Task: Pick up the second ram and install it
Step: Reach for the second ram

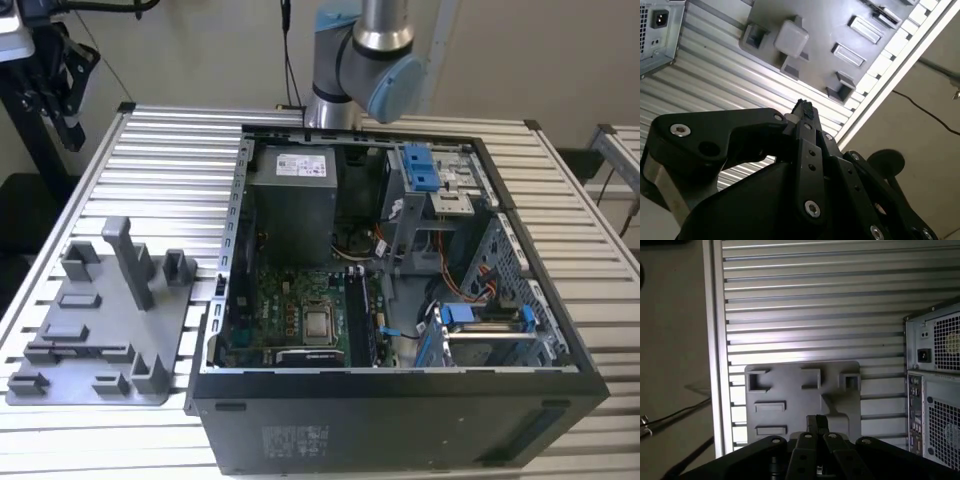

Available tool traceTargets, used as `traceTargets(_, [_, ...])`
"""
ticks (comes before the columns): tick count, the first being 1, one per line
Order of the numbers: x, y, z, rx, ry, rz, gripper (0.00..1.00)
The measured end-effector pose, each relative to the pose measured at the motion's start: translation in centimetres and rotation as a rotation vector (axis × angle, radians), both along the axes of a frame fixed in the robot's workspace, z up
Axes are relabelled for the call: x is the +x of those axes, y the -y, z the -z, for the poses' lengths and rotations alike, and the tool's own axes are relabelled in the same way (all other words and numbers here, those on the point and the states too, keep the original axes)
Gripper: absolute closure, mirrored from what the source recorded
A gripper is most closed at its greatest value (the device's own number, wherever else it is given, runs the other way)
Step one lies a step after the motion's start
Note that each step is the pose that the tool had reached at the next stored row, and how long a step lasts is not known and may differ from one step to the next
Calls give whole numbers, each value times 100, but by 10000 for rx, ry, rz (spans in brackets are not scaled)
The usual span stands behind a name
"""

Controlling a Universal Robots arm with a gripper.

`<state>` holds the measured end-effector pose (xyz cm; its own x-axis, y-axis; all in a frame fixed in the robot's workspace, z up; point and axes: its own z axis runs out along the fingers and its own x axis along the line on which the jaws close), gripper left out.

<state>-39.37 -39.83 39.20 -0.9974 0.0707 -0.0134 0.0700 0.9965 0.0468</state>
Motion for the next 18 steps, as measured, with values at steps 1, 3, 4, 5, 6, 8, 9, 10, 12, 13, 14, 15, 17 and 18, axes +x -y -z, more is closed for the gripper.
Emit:
traceTargets(1, [-25, 0, 0, 0, -1, 0, 89])
traceTargets(3, [-75, 0, 1, 0, -6, 0, 89])
traceTargets(4, [-96, 0, 1, 1, -7, 0, 89])
traceTargets(5, [-118, 0, 1, 0, -11, 0, 89])
traceTargets(6, [-139, 0, 1, 0, -15, 0, 89])
traceTargets(8, [-184, -1, 1, 0, -25, 0, 89])
traceTargets(9, [-213, -1, 2, 0, -29, -1, 89])
traceTargets(10, [-239, -1, 3, 0, -33, -1, 89])
traceTargets(12, [-287, -1, 4, 0, -39, -1, 89])
traceTargets(13, [-312, -1, 4, 0, -42, 0, 89])
traceTargets(14, [-336, -1, 4, 0, -44, 0, 89])
traceTargets(15, [-350, -1, 4, -1, -44, 0, 89])
traceTargets(17, [-352, -1, 4, 0, -44, -1, 89])
traceTargets(18, [-353, -1, 4, 0, -44, -2, 89])
